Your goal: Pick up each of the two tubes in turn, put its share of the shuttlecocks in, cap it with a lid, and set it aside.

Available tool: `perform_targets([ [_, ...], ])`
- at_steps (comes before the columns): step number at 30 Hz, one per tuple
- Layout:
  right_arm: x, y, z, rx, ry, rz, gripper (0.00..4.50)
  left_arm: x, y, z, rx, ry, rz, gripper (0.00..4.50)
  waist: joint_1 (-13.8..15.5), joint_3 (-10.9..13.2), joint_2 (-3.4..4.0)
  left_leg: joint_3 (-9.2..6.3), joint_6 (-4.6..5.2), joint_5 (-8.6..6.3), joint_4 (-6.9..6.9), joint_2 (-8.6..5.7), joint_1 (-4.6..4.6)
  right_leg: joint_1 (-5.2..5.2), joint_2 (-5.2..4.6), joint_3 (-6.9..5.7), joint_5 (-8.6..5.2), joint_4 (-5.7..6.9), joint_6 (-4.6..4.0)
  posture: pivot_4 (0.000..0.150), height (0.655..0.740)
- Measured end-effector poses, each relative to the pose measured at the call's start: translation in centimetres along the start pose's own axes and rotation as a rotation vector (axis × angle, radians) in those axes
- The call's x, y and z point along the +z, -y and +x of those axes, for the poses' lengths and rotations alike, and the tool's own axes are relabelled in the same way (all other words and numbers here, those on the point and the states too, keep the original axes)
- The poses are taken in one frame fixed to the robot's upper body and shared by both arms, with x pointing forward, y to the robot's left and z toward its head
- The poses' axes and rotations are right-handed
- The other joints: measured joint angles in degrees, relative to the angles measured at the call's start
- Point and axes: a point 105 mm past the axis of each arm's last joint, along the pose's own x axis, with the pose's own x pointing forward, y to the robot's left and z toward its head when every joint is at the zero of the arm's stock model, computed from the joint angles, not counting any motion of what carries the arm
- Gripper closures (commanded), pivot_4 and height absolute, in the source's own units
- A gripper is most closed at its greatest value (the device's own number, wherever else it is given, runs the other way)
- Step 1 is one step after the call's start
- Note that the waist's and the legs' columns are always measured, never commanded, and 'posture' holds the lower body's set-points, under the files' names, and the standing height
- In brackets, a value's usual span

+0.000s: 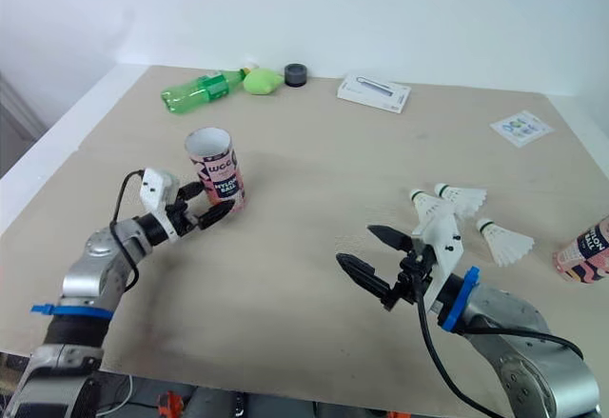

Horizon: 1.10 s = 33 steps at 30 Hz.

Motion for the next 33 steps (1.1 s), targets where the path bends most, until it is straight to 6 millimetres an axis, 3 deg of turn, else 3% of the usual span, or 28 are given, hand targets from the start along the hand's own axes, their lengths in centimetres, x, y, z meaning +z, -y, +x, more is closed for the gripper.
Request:
perform_targets([
  [9,0.2,0.2,-0.5,-0.028,0.003,-0.004,0.04,0.4,0.4,1.7,-0.035,0.009,0.019,0.0,0.0,0.0,0.0,-0.01,0.0,0.0,-0.01,-0.01,0.0,0.01,0.01,-0.01,0.0,0.0,0.0,0.15,0.7294],
  [10,0.1,0.2,-0.5,-0.032,-0.002,0.001,0.0,0.4,0.4,1.7,-0.036,0.01,0.019,0.54,0.0,0.0,0.0,-0.01,0.0,0.0,0.0,-0.01,0.0,0.01,0.0,0.0,0.0,0.0,0.0,0.15,0.7294],
  [13,-0.1,0.3,-0.6,-0.04,-0.008,0.008,0.0,0.5,0.4,1.7,-0.032,0.012,0.019,1.43,0.0,0.0,0.0,-0.01,0.0,0.0,0.0,-0.01,0.0,0.02,-0.01,0.01,0.0,0.0,0.0,0.15,0.7294],
  [20,0.1,0.2,-0.6,-0.035,-0.011,0.007,0.0,0.6,1.0,1.5,-0.05,0.02,0.031,1.43,0.0,0.0,0.0,-0.01,-0.01,0.01,0.0,-0.01,0.0,0.02,-0.01,0.0,0.02,0.01,-0.02,0.15,0.7294],
  [27,0.7,0.5,-1.1,-0.033,-0.012,-0.013,0.0,2.0,4.8,0.9,-0.321,-0.003,0.166,1.43,0.0,0.0,0.0,-0.01,-0.02,0.01,0.0,-0.01,0.0,0.02,0.0,0.0,0.02,0.01,-0.03,0.15,0.7294],
  [33,2.2,1.6,-2.7,-0.058,0.016,-0.014,0.0,2.4,8.1,-1.3,-0.68,-0.141,0.268,1.43,0.0,0.0,0.0,0.0,-0.02,0.01,0.0,0.0,0.0,0.02,-0.01,0.0,0.01,0.01,-0.03,0.15,0.7294],
])
